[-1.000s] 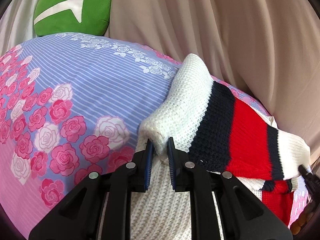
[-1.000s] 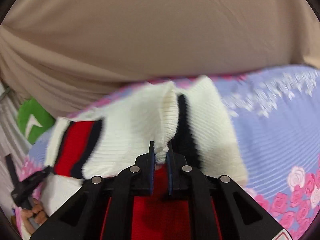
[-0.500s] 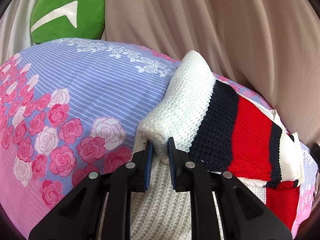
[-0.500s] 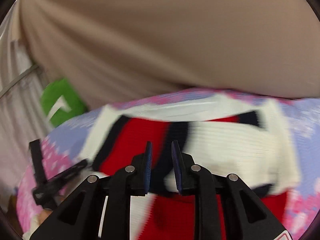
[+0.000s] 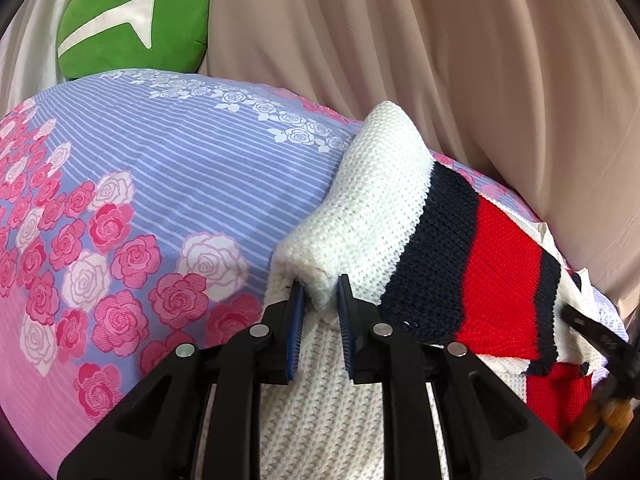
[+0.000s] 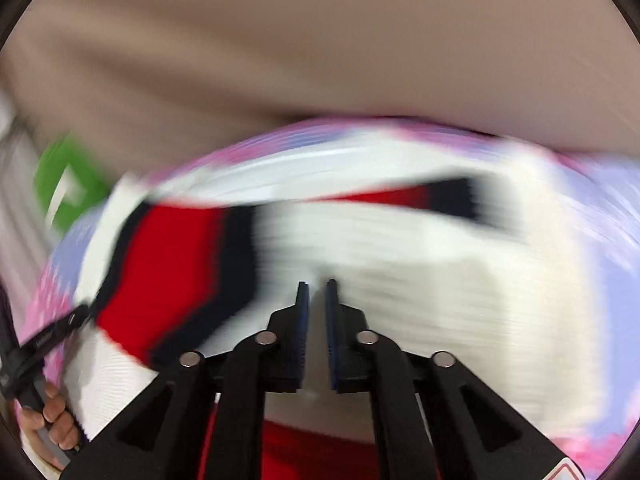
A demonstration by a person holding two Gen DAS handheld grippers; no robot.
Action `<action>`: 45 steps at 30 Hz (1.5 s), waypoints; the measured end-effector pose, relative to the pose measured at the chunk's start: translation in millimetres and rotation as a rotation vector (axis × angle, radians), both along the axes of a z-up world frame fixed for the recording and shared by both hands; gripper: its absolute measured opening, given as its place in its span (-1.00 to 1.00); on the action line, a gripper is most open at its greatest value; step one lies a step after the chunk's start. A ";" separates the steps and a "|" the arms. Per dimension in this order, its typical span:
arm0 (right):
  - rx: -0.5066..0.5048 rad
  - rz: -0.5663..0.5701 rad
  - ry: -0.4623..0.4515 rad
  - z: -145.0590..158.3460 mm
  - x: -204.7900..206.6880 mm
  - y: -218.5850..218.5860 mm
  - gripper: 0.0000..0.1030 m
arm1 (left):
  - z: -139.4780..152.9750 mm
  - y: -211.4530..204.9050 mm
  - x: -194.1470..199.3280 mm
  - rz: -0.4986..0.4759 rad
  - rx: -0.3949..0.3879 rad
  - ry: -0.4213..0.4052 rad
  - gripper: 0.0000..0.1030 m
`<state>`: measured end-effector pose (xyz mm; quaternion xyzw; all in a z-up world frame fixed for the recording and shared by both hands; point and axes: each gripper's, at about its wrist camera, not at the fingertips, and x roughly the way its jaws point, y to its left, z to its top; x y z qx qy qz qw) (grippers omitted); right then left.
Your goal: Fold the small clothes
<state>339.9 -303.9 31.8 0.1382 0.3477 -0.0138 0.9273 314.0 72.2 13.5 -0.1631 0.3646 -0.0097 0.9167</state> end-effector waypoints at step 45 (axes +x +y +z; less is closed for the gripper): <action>0.082 0.062 0.112 -54.1 -340.3 8.3 0.06 | -1.1 60.5 -188.6 -0.187 -0.001 0.189 -0.10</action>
